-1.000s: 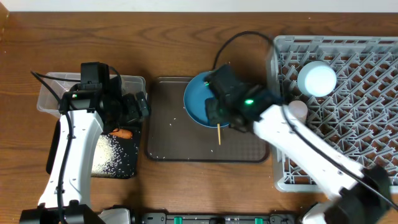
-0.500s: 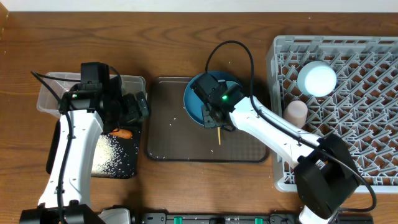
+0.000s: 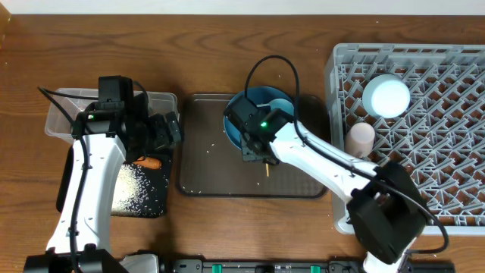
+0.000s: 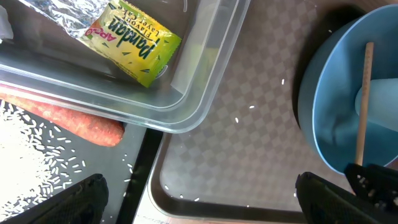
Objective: Sort waste into correct bins and load items into the dishwasher rack
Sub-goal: 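Grasp the second chopstick with right gripper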
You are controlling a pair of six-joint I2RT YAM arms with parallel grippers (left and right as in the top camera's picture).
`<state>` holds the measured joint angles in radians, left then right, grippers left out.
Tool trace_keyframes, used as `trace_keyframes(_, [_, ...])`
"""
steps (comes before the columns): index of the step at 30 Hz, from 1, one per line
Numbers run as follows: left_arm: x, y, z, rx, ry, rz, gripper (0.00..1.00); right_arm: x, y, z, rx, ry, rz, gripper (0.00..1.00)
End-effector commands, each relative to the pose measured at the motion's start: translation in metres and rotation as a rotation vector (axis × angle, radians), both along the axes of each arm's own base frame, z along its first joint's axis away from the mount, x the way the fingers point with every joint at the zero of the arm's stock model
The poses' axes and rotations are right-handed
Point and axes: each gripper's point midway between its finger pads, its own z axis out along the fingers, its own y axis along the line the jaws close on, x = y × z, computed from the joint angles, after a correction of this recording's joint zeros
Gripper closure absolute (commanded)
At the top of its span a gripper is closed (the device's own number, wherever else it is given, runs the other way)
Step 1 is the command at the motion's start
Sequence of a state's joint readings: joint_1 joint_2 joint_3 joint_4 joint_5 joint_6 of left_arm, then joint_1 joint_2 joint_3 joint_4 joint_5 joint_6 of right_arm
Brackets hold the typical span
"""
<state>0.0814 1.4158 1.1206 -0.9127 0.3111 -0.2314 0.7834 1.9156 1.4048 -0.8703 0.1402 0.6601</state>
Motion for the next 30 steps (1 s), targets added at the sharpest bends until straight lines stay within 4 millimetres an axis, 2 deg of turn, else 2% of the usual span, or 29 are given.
trace_keyframes(1, [-0.0015,0.0016,-0.0022,0.006,0.009,0.003,0.01,0.0001,-0.0025,-0.0049,-0.028,-0.010,-0.020,0.68])
trace_keyframes(8, [-0.0015,0.0017,-0.0022,0.006,0.009,0.003,0.01,0.0000,-0.0026,-0.0056,-0.029,-0.009,-0.020,0.72])
trace_keyframes(13, [-0.0015,0.0017,-0.0022,0.006,0.009,0.003,0.01,-0.0008,-0.0034,-0.0058,-0.033,-0.006,-0.020,0.78])
trace_keyframes(23, [-0.0015,0.0016,-0.0022,0.006,0.009,0.003,0.01,-0.0064,-0.0092,-0.0070,-0.055,0.017,-0.028,0.80])
trace_keyframes(30, [-0.0015,0.0016,-0.0022,0.006,0.009,0.003,0.01,-0.0066,-0.0092,-0.0070,-0.055,0.018,-0.030,0.85])
